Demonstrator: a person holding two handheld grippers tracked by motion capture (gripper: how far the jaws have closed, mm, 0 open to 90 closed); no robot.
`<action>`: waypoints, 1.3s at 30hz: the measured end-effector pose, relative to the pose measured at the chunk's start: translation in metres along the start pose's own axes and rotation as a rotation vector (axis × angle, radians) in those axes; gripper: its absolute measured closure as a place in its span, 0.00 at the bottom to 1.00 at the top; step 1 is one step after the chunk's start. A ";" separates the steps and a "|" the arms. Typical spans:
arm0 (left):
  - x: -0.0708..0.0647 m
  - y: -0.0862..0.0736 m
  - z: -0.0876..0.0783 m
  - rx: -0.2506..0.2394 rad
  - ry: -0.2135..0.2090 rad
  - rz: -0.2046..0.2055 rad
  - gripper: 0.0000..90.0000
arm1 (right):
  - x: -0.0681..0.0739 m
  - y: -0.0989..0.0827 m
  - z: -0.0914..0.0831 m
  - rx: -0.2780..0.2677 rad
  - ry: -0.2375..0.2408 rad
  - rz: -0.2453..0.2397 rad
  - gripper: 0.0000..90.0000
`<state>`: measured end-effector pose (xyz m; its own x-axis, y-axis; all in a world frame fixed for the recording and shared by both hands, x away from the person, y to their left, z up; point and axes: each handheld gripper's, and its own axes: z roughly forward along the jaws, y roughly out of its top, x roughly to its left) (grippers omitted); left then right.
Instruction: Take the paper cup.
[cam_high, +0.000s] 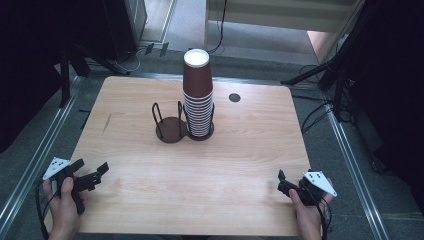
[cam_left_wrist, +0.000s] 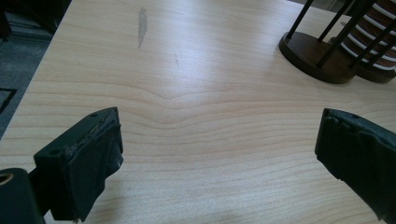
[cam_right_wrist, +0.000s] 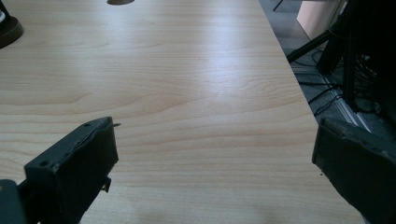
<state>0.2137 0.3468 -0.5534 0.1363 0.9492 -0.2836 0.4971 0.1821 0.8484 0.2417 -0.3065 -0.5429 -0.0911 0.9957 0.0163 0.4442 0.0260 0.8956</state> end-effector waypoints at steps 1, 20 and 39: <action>0.000 0.000 0.000 -0.001 -0.001 -0.001 0.02 | 0.000 0.000 0.000 0.000 0.001 0.001 0.00; 0.000 0.000 0.000 -0.001 0.001 0.002 0.02 | 0.030 0.046 -0.008 -0.087 0.093 -0.028 0.04; 0.000 0.000 0.000 -0.002 0.000 0.002 0.02 | 0.094 0.093 0.002 -0.161 0.196 -0.064 0.08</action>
<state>0.2136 0.3466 -0.5533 0.1373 0.9495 -0.2822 0.4950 0.1810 0.8499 0.2763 -0.2100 -0.4588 -0.2922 0.9559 0.0292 0.2860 0.0583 0.9564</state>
